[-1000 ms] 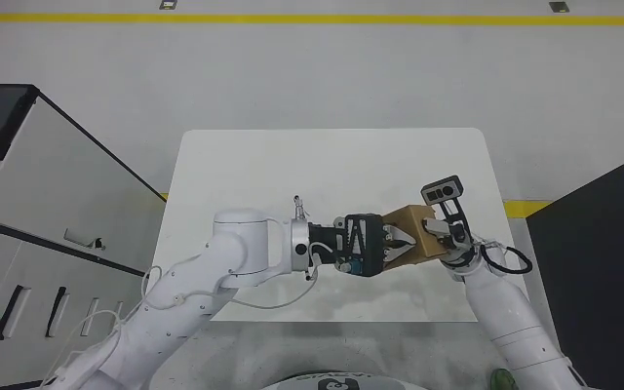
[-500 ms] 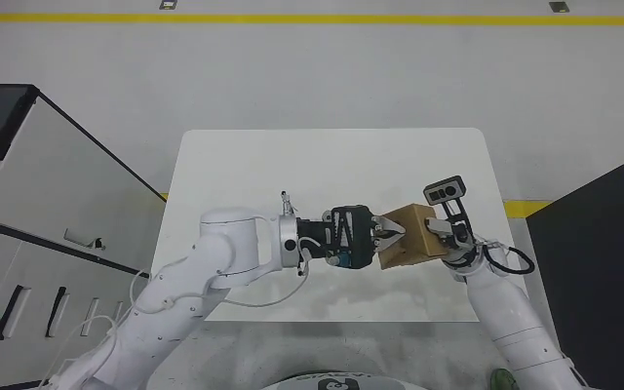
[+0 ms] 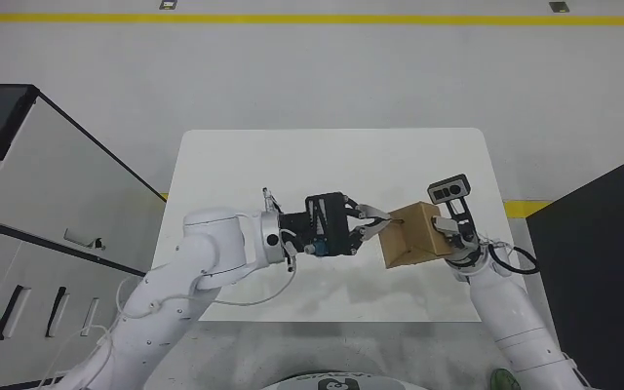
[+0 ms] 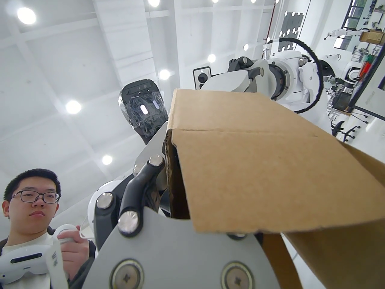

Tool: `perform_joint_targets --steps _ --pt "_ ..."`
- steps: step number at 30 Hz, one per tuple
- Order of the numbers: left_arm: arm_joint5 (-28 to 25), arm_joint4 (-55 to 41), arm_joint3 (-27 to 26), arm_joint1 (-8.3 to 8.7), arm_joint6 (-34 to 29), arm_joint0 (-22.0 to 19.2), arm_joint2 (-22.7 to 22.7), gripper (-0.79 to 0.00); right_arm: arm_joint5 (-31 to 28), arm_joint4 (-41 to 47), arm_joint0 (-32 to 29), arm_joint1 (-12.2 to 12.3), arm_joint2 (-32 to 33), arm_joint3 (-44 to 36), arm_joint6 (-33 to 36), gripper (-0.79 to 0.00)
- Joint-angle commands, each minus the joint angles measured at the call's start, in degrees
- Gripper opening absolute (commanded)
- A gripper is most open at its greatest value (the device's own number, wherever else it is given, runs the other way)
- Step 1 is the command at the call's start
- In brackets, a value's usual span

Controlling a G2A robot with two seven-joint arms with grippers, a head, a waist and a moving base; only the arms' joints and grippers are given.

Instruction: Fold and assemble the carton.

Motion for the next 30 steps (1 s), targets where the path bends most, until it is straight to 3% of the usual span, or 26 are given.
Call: perform_joint_targets --steps 1,10,30 --pt "0.2 -0.16 0.06 0.09 0.28 0.52 -0.46 -0.785 0.01 -0.02 0.0 0.0 0.01 0.04 0.0 -0.785" --pt "0.67 0.8 -0.73 0.15 1.43 0.83 -0.9 -0.785 1.59 2.34 -0.03 -0.28 -0.24 -1.17 0.0 -0.785" --pt "-1.55 6.31 -2.78 1.25 12.01 4.31 -6.88 -0.785 5.65 9.21 3.25 -0.73 -4.25 -1.89 0.0 -0.785"
